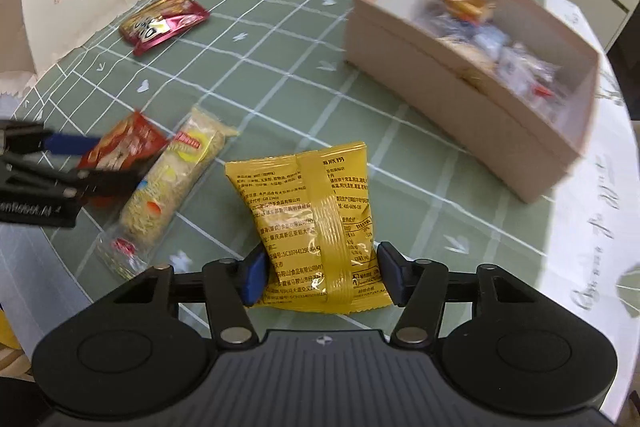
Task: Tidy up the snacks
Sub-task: 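Grasp the red quail-egg bag with the left gripper while right holds the chip bag, then carry both bags over the pink box and release them inside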
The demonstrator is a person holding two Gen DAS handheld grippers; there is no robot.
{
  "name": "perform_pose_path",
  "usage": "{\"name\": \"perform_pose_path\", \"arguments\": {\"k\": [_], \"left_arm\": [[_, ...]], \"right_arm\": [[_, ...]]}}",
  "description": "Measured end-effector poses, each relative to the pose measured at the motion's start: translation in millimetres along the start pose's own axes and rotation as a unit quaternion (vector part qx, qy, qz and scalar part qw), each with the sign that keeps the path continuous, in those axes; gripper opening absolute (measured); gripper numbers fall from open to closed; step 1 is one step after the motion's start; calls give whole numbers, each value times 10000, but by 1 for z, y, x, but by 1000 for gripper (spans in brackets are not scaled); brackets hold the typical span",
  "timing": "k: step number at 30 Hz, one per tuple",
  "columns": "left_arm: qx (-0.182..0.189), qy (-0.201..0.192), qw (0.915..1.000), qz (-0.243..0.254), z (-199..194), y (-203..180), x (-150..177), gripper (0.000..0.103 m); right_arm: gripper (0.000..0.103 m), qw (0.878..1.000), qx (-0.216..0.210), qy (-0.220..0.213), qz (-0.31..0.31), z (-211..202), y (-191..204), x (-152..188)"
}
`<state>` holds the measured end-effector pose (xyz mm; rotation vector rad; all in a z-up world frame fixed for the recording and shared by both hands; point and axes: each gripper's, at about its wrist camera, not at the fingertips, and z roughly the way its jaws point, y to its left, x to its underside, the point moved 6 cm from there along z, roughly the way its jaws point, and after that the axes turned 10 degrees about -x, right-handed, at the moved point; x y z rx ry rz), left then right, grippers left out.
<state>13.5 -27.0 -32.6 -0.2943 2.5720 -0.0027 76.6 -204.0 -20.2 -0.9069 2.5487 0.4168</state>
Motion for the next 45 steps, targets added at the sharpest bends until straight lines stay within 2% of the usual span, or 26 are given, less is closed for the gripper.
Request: {"name": "perform_pose_path", "arguments": {"k": [4,7,9,13,16,17,18,19,21,24,27,29,32,35,36,37,38,40,42,45], "left_arm": [[-75,-44,9991,-420,-15,-41,14,76],[-184,-315,9964,-763,-39,-79,17,76],[-172,-555,9933,-999,-55,-103,6,76],[-25,-1198,9838,-1337,-87,-139,-55,77],[-132,-1656,9761,-1399,-89,-162,-129,78],[-131,-1736,9768,-1248,-81,-171,-152,78],[-181,-1682,9800,-1048,-69,-181,-167,79],[-392,-1442,9853,-830,-52,-188,-182,79],[-738,-1329,9857,-730,-39,-196,-191,73],[-531,-1436,9851,-787,-32,-200,-189,72],[-583,-1387,9850,-849,-25,-195,-181,72],[-690,-1455,9833,-844,-26,-187,-178,72],[-836,-1544,9781,-1115,-34,-162,-175,71],[-741,-1483,9737,-1565,-39,-139,-163,71],[-690,-1436,9734,-1644,-38,-134,-158,71],[-643,-1363,9733,-1731,-36,-128,-148,71],[-626,-1309,9731,-1788,-34,-123,-139,71],[-648,-1268,9718,-1879,-32,-113,-119,71],[-786,-1237,9683,-2023,-29,-100,-95,71],[-902,-1061,9605,-2408,-29,-78,-57,70]], "right_arm": [[56,9995,-256,-164,37,-28,-29,18],[56,9982,-545,-264,15,-53,-50,37],[56,9972,-675,-314,-101,-68,-64,52],[56,9956,-781,-399,-319,-90,-87,69],[56,9932,-1060,-410,-272,-102,-99,68],[56,9918,-1184,-412,-236,-104,-101,65],[56,9905,-1298,-417,-197,-105,-103,59],[56,9898,-1347,-430,-172,-104,-103,56],[56,9891,-1381,-497,-140,-102,-105,46],[56,9894,-1234,-740,-183,-106,-111,35],[56,9892,-1200,-837,-22,-111,-124,24],[56,9885,-1148,-956,-246,-118,-127,12],[56,9854,-889,-1390,-426,-134,-132,-28],[60,9825,-889,-1623,-194,-132,-143,-95],[64,9818,-921,-1641,-259,-127,-146,-113],[68,9837,-896,-1519,-352,-119,-148,-128],[68,9884,-756,-1274,-337,-105,-153,-142],[68,9928,-578,-1047,-111,-92,-165,-146],[68,9940,-542,-942,107,-80,-180,-133],[66,9962,38,-703,513,-54,-203,-105]]}}
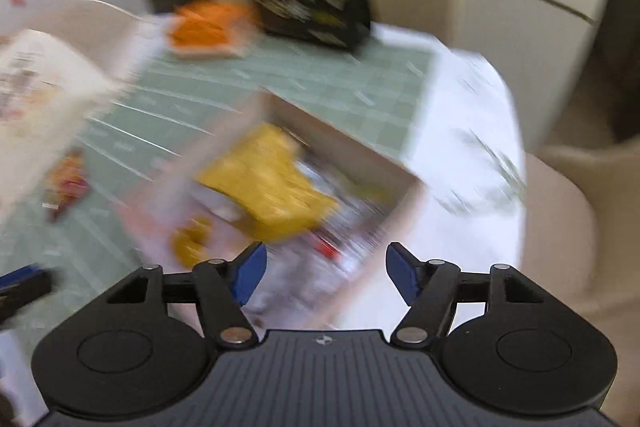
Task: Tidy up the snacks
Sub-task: 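Carry both bags over the pink box and release them inside, then grasp the red-pink spicy snack bag with the left gripper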
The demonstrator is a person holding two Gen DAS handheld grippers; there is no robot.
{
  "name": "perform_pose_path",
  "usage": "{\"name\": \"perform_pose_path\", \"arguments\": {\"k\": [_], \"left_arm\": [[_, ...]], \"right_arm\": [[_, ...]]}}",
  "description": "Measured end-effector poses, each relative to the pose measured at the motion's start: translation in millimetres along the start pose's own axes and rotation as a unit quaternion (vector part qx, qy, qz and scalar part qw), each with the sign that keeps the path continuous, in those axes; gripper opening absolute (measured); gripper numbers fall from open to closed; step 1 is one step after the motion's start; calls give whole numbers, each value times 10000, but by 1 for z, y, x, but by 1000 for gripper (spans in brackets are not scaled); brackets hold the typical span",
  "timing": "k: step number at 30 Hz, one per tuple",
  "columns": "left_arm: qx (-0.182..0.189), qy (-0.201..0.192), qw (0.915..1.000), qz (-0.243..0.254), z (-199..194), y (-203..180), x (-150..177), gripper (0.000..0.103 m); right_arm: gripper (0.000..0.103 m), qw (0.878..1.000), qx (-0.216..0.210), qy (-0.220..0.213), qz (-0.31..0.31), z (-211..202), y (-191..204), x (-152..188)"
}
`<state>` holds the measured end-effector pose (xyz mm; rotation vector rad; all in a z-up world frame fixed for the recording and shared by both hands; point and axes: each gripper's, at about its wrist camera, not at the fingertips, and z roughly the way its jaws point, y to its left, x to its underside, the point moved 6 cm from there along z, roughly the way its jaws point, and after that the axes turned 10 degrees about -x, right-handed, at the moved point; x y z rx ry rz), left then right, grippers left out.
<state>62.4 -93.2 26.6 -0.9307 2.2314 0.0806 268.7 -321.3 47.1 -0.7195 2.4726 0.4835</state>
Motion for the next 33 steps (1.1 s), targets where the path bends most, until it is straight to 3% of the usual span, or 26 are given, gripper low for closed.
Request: {"name": "perform_pose_path", "arguments": {"k": [2,4,5,8,14,16,19,20,22,25,29,31,33], "left_arm": [[-108,36,9998,-168,-2,19,12,70],[-325,-31,9994,-145,-6,31,19,70],[-466,-43,9988,-125,-8,35,22,70],[-698,179,9968,-332,-11,42,29,69],[-1275,762,9889,21,4,34,41,66],[-1181,794,9898,-31,6,28,46,65],[-871,793,9930,-124,7,19,46,56],[-738,728,9944,-228,7,18,39,56],[-693,456,9961,-305,10,24,12,57],[-1032,-174,9936,-428,21,49,-45,56],[-1068,-570,9875,-1009,74,95,-121,56],[-1188,-600,9885,-722,115,106,-149,56],[-1656,-537,9846,-142,152,109,-162,54]], "right_arm": [[52,9992,211,254,206,16,-11,11],[38,9985,-5,444,312,33,-11,13],[37,9982,-180,518,262,41,-7,11],[37,9988,-83,476,-24,54,3,-4],[40,9951,-723,395,-544,95,35,-50],[42,9916,-787,375,-961,104,49,-59],[53,9867,-773,105,-1429,97,67,-65],[62,9845,-776,-28,-1574,91,74,-67],[63,9798,-887,-243,-1776,84,89,-71],[63,9694,-1033,-567,-2156,65,117,-67],[63,9636,-1411,-365,-2243,53,152,-45],[63,9632,-1550,-200,-2189,49,160,-30],[63,9587,-1716,55,-2269,45,171,-10]]}}
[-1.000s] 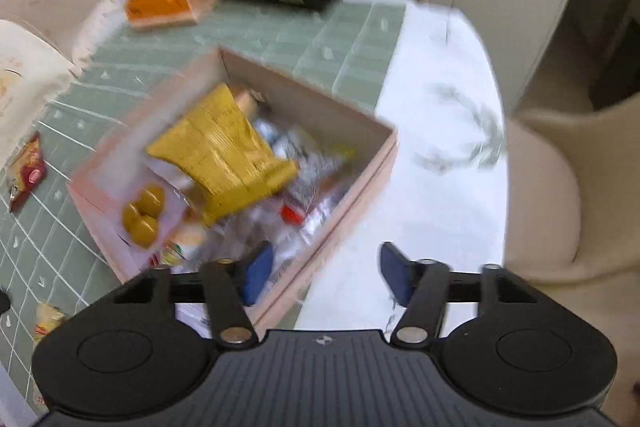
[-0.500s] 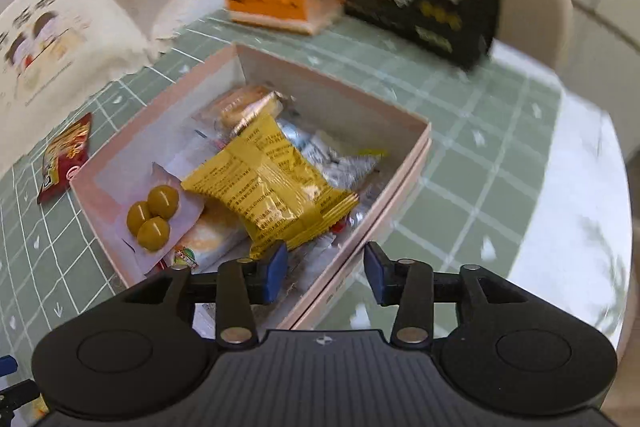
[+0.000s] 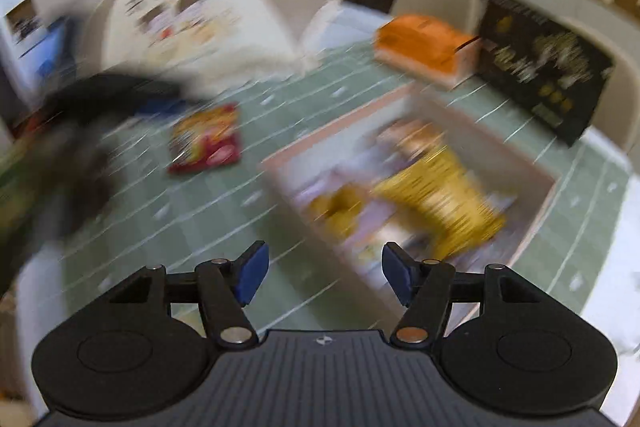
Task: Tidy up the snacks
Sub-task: 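Grasp the red-pink spicy snack bag with the left gripper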
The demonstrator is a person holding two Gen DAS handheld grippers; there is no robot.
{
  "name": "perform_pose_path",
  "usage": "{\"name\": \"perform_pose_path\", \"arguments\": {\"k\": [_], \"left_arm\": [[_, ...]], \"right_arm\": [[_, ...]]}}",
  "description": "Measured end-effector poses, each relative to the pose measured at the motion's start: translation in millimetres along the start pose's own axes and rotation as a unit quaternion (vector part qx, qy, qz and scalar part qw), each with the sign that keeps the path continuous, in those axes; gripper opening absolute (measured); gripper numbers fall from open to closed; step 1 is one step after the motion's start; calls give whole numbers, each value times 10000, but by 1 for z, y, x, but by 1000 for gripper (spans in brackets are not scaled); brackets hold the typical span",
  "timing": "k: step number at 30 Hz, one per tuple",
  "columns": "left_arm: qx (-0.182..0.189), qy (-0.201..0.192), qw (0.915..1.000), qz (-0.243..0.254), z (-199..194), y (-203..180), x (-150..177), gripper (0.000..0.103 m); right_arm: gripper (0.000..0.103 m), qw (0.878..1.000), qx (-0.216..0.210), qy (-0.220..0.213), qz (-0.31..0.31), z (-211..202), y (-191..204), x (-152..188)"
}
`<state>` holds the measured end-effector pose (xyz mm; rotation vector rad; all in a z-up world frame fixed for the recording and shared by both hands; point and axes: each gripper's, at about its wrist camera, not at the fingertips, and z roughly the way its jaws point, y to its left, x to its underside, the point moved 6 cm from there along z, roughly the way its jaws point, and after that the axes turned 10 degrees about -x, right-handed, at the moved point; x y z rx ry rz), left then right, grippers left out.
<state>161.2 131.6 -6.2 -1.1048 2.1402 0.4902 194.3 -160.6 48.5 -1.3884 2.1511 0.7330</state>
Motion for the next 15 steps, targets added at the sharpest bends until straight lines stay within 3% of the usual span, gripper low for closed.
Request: {"name": "perform_pose_path", "arguments": {"k": [2,6,11,15], "left_arm": [[-185,192,9987,437,25,-4,4,45],[239,235,9966,749,7,4,24,26],[859,241,9894,1145,-52,20,84,25],[1452,432,9850,830,-104,45,135,25]], "right_arm": [[63,9997,2,154,-174,-3,19,15],[63,9965,-202,512,-632,-1,50,41],[63,9955,-177,664,-651,15,65,49],[63,9954,-84,655,-688,29,75,39]]}}
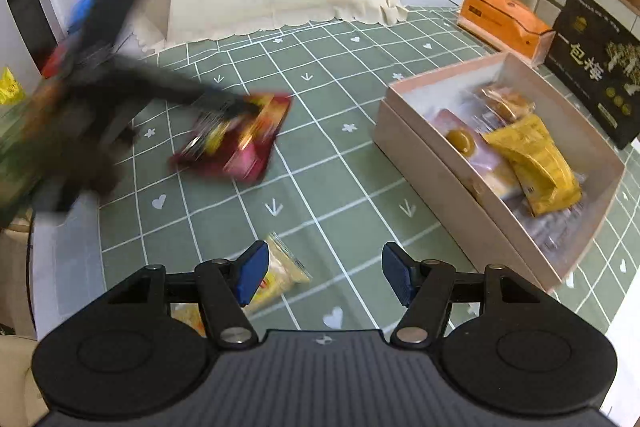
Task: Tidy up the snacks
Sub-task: 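Grasp the red-pink spicy snack bag with the left gripper, then grasp the yellow-labelled bread stick with the right gripper while left holds the red bag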
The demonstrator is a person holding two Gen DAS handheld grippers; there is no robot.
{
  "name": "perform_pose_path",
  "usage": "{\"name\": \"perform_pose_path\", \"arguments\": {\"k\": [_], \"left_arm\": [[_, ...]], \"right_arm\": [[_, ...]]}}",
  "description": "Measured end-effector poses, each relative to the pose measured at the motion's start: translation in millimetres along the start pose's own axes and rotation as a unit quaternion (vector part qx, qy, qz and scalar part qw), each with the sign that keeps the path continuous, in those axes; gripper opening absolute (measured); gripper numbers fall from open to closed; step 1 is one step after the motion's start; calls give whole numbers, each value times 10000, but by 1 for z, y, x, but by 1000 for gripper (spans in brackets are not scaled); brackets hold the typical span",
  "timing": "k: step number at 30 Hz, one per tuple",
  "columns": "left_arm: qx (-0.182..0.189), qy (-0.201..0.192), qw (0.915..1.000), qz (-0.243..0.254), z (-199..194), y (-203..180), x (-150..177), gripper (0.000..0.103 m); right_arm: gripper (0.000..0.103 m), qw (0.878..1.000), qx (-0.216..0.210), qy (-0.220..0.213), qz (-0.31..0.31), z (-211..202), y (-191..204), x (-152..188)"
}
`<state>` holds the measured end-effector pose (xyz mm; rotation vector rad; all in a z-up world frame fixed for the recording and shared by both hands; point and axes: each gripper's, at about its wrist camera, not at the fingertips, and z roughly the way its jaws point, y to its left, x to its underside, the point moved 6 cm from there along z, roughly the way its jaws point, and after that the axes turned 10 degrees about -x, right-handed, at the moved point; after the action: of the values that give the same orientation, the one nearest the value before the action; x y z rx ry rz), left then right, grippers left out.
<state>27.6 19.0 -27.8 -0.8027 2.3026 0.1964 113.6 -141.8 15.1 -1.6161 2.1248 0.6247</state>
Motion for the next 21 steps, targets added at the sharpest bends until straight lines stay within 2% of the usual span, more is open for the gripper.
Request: {"name": "perform_pose_path", "arguments": {"k": [2,3,6,8,10,12,14,17,19,21], "left_arm": [[350,114,9989,-281,-21,3,23,25],[390,136,9984,-385,-27,5,29,26],[-56,102,9963,-854,-47,27,48,27],[-245,135,9889,-1462,-60,43,61,27],[-24,244,9775,-2093,-66,52,70,27],[157,355,9675,-2497,-67,50,77,27],[148,401,9677,-2483,-63,38,75,29],[22,310,9776,-2083,-53,15,59,35],[37,263,9884,-1497,-43,-4,51,38],[95,231,9967,-774,-40,-32,48,43]], "right_arm": [[63,9999,-67,129,11,6,9,2],[63,9996,-143,207,83,8,14,5],[63,9978,-242,397,479,18,30,20],[64,9968,-178,443,645,24,39,31],[64,9962,-2,545,674,27,45,42],[65,9949,497,649,585,26,42,53],[65,9942,669,593,605,19,33,58],[63,9929,763,617,672,9,15,64],[58,9939,749,583,568,5,9,65],[57,9969,499,480,369,1,9,65]]}}
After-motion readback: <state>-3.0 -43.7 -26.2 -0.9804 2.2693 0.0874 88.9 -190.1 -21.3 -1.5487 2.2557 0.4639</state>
